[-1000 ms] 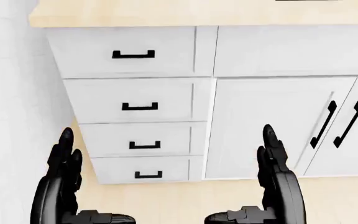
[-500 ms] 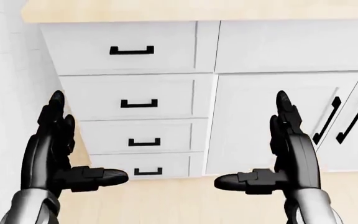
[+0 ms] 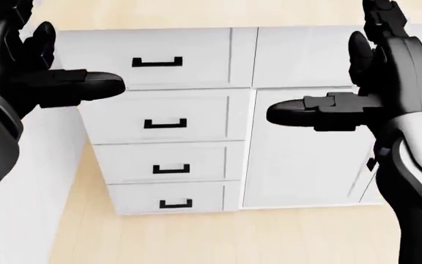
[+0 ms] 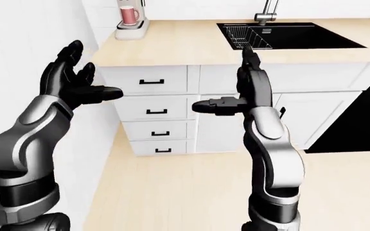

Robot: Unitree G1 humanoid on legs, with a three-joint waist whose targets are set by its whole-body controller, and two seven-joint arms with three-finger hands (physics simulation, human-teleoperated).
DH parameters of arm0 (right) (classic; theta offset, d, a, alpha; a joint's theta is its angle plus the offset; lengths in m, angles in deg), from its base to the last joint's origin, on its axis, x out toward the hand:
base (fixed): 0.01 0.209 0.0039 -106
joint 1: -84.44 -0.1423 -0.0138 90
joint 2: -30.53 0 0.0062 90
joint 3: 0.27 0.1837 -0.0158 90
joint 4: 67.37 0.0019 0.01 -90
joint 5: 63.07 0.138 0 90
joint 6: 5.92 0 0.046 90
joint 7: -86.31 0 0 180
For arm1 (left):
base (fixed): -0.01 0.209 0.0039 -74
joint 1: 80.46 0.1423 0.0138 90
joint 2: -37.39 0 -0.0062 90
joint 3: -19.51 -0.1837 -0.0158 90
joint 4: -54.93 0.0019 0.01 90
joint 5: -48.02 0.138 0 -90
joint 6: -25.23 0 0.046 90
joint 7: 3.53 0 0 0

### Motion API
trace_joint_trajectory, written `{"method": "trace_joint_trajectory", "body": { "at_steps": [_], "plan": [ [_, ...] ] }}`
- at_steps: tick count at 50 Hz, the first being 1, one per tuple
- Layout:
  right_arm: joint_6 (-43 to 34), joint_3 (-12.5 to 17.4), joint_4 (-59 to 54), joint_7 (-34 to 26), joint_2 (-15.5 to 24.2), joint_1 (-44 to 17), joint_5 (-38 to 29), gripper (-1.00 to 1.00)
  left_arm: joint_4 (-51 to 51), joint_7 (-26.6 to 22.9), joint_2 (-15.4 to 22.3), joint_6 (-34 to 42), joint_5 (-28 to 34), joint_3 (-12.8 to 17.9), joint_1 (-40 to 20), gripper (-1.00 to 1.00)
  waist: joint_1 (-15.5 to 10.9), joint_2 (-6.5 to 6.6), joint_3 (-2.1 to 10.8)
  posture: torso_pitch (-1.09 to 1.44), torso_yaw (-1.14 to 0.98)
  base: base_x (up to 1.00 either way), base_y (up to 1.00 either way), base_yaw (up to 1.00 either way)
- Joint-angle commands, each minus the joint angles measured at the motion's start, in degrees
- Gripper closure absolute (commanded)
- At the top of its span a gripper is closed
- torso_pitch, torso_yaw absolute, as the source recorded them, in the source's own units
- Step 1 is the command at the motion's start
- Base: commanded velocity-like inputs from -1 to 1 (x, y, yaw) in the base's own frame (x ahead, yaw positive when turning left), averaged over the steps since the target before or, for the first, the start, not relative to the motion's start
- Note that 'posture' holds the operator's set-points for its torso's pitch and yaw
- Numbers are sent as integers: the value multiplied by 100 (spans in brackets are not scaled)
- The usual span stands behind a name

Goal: Press the button on the coffee machine to serve coffee.

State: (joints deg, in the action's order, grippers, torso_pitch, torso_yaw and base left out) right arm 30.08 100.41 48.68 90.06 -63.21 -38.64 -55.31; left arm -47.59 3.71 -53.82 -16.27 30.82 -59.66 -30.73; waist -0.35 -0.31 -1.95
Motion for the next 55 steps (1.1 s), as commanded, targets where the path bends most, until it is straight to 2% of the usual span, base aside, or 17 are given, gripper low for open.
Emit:
{"method": "trace_joint_trajectory", "body": {
  "at_steps": [1, 4, 9, 18, 26, 30, 31, 35, 40, 44, 46, 48, 50, 51, 52, 53, 55],
  "plan": [
    [-56, 156, 184, 192, 107, -398, 108, -100, -275, 88, 96, 80, -107, 49, -296, -100, -2, 3, 156, 0, 0, 0, 0, 0],
    [38, -37, -4, 305, 286, -561, -81, -100, -207, 106, 131, 81, -101, 26, -418, -100, -3, 6, 115, 0, 0, 0, 0, 0],
    [-326, -65, -13, 327, 334, -1044, -48, -100, -66, 163, 308, 179, -146, 91, -852, -100, -5, 2, 116, 0, 0, 0, 0, 0],
    [-667, 118, -137, 356, 549, -1905, 174, -100, -724, 404, 592, 972, -502, 251, -1237, -100, 7, 33, 76, 0, 0, 0, 0, 0],
    [-1514, 179, 699, 597, 657, -2173, 584, -100, -1154, 702, 748, 1404, -868, 366, -1445, -100, -8, 29, 19, 0, 0, 0, 0, 0],
    [-1577, 223, 829, 647, 684, -2265, 709, -100, -1255, 777, 853, 1501, -1020, 406, -1522, -100, -1, 40, 14, 0, 0, 1, 0, 0],
    [-1570, 268, 848, 653, 685, -2252, 761, -100, -1294, 800, 864, 1517, -1052, 397, -1525, -100, 11, 62, 136, 0, 0, 7, 0, 0],
    [-1581, 324, 905, 693, 765, -2230, 926, -100, -1401, 900, 904, 1629, -1184, 441, -1617, -100, 14, 51, -8, 0, 0, 18, 0, 0],
    [-1403, 182, 870, 755, 774, -2115, 1014, -100, -1510, 1023, 914, 1681, -1414, 442, -1658, -100, 16, -57, -45, 0, 0, 21, 0, 0],
    [-1450, 161, 884, 762, 747, -2135, 1058, -100, -1520, 1089, 962, 1673, -1499, 420, -1660, -100, 21, -27, -5, 0, 0, 21, 0, 0],
    [-1483, 192, 890, 782, 755, -2154, 1076, -100, -1528, 1127, 966, 1684, -1538, 404, -1670, -100, 23, 41, 14, 0, 0, 21, 0, 0],
    [-1436, 145, 876, 797, 735, -2123, 1070, -100, -1534, 1132, 966, 1669, -1556, 372, -1648, -100, 37, 178, -14, 0, 0, 21, 0, 0],
    [-1421, 12, 880, 828, 653, -2083, 1039, -100, -1518, 1090, 975, 1613, -1545, 340, -1583, -100, 68, 418, -14, 0, 0, 21, 0, 0],
    [-1373, -19, 847, 812, 629, -2057, 1012, -100, -1508, 1082, 988, 1618, -1544, 347, -1585, -100, 89, 422, 11, 0, 0, 20, 0, 0],
    [-1387, -25, 851, 802, 623, -2064, 999, -100, -1520, 1084, 993, 1638, -1554, 359, -1596, -100, 35, 362, 5, 0, 0, 21, 0, 0],
    [-1367, 28, 831, 792, 621, -2064, 983, -100, -1517, 1079, 1004, 1639, -1560, 372, -1600, -100, 76, 443, -20, 0, 0, 21, 0, 0],
    [-1433, 61, 867, 788, 632, -2093, 983, -100, -1488, 1058, 1000, 1574, -1521, 329, -1556, -100, 40, 371, 18, 0, 0, 21, 0, 0]
  ]
}}
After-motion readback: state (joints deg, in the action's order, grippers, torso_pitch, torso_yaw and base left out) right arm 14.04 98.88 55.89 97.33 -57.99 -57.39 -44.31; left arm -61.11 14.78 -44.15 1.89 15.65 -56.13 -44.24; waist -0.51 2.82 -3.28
